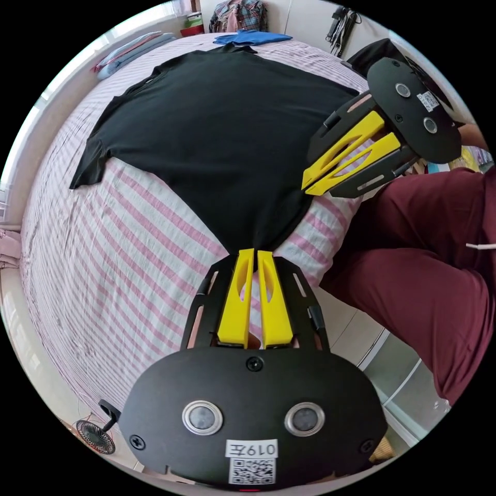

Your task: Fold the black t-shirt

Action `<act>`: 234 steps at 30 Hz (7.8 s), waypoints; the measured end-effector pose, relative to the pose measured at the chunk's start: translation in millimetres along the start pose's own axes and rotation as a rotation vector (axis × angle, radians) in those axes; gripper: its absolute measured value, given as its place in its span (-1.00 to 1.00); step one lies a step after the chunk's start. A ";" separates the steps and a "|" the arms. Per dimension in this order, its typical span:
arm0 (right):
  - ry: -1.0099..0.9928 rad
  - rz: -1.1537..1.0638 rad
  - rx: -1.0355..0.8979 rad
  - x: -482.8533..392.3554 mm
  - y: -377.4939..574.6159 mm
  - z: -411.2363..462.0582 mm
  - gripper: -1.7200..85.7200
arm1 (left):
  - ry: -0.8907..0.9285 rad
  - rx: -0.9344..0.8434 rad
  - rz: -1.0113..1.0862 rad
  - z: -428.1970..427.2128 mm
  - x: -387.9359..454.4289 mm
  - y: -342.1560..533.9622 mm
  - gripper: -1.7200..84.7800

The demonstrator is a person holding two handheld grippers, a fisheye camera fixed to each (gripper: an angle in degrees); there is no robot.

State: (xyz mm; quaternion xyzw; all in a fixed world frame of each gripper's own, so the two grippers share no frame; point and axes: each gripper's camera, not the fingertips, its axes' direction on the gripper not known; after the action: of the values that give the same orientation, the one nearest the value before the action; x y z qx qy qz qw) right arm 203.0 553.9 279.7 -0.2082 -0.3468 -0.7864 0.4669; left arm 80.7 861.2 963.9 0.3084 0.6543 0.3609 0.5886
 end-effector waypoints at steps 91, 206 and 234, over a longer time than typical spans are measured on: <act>-0.186 0.809 -0.125 261.6 285.0 309.7 -0.85 | 0.218 0.097 0.072 279.9 99.0 -196.8 -0.95; -0.210 0.419 -0.006 851.7 163.4 313.2 -0.88 | 0.865 0.038 -1.481 489.1 -385.9 -350.4 -0.92; -0.072 0.510 0.099 727.4 212.7 310.2 -0.98 | 0.931 0.106 -1.271 454.6 -365.1 -388.2 -0.91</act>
State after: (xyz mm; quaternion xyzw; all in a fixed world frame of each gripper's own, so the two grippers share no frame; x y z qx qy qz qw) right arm 43.7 285.5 1036.8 -0.2934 -0.3377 -0.6175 0.6469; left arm 583.1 395.1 818.5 -0.2799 0.9005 0.0156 0.3324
